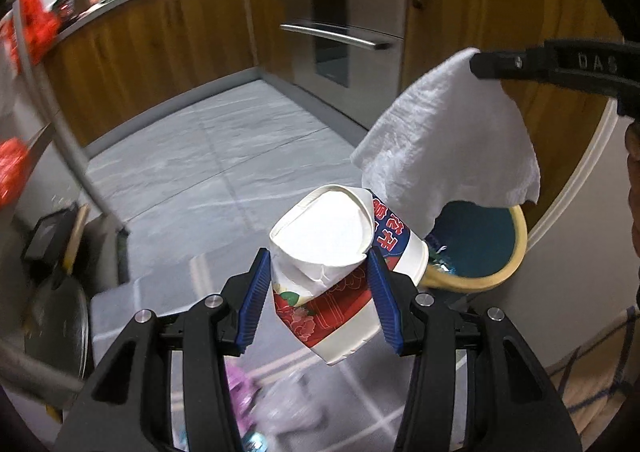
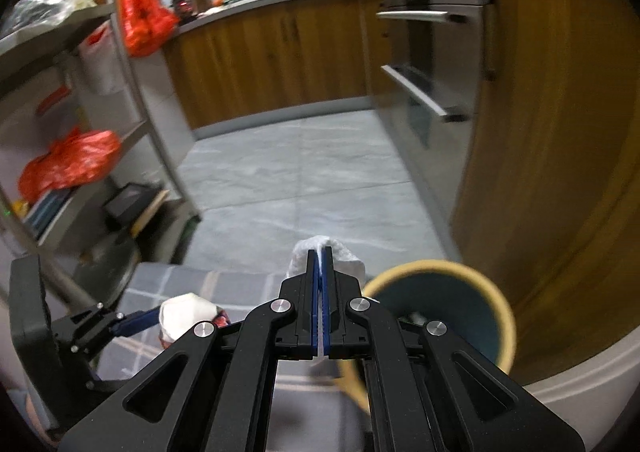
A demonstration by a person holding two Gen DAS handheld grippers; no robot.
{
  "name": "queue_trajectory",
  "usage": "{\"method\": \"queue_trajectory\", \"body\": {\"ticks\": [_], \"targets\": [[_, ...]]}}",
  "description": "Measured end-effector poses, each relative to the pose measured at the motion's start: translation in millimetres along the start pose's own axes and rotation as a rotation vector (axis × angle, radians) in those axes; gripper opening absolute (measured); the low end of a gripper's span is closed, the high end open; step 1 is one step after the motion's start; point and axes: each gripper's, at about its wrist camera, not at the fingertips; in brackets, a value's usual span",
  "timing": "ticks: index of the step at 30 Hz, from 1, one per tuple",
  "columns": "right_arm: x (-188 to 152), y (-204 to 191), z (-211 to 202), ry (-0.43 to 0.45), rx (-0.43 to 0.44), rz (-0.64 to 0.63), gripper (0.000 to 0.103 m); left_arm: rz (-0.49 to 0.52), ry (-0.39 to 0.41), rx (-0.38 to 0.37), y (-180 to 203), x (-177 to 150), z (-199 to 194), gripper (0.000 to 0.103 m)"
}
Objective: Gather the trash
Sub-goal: 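Lift the paper cup and tissue and carry both over the bin, then open the right gripper to drop the tissue while the left gripper drops the cup into the bin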
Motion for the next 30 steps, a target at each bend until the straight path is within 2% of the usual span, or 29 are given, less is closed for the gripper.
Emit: {"method": "queue_trajectory", "body": {"ticks": [7, 12, 15, 20, 23, 30], "targets": [[0.4, 45.7, 12.3, -0.019, -0.073, 0.056, 0.002, 0.062, -0.015, -0.085, 47.4, 17.8, 38.0, 0.049], [-0.5, 58.4, 32.2, -0.052, -0.134, 0.038, 0.002, 0.126, -0.019, -0.116, 80.6, 23.2, 60.8, 0.049], [-0.8, 69.0, 42.7, -0.081, -0.142, 0.067, 0.002, 0.157, -0.021, -0.131, 96.5, 25.4, 75.8, 0.049], [-5.9, 84.6, 59.7, -0.128, -0.183, 0.107, 0.003, 0.131, -0.033, -0.176, 107.9, 26.2, 96.9, 0.049], [-9.1, 96.0, 67.5, -0.149, -0.220, 0.120, 0.003, 0.128, -0.030, -0.175, 115.7, 26.0, 104.3, 0.049], [-15.1, 108.8, 85.8, -0.200, -0.241, 0.128, 0.003, 0.119, -0.042, -0.165, 123.2, 21.7, 114.0, 0.049]]}}
Point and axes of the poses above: each gripper's, at about its wrist camera, not at the fingertips, and z roughly the way its jaws point, y to its right, x to its top, and after that the axes turned 4 degrees about x, right-handed
